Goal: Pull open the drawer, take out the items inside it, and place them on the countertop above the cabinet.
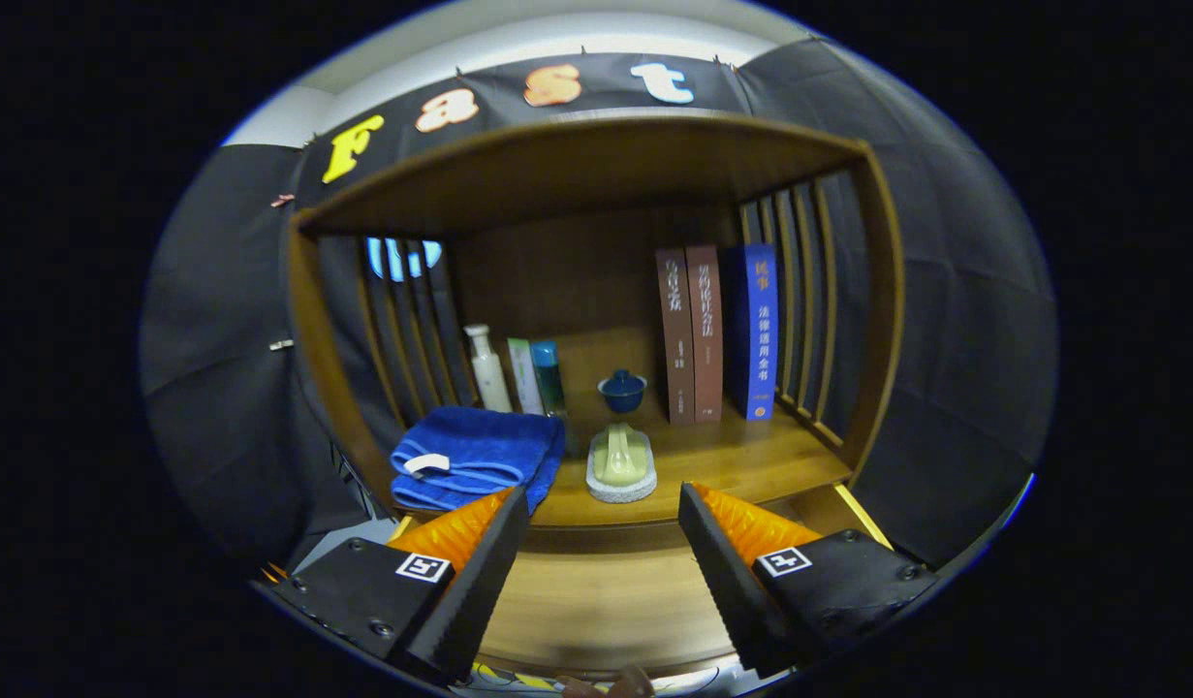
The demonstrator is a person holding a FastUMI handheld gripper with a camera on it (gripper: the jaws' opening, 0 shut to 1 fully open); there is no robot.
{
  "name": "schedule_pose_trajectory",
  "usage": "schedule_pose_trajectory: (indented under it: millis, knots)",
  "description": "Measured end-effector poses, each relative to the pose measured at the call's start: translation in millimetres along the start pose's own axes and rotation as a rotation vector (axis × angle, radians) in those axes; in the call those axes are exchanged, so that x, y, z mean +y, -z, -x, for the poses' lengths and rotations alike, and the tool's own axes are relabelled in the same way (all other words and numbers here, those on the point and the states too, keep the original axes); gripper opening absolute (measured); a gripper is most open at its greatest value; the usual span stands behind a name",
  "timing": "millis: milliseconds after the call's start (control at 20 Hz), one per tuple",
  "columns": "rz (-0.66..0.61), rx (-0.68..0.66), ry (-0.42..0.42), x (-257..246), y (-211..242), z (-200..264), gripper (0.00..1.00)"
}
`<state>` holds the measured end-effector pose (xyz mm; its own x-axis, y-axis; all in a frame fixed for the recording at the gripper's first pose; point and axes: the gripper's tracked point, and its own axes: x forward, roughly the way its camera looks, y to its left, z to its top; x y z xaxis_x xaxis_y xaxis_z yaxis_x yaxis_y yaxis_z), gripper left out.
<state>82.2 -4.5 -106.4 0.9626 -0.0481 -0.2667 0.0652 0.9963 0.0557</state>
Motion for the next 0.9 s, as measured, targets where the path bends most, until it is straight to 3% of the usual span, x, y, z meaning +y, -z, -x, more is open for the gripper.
schedule_pose_trajectory:
  millis: [200,400,550,900]
  knots:
    - [0.006,-0.092,0.009,-5,41,60,0.98]
    - [-0.025,-0.118,0.021,-13,97,85,0.99]
    - [-0.019,-0.076,0.027,-18,144,85,0.99]
    - [-0.003,-0.019,0.046,-19,200,68,0.99]
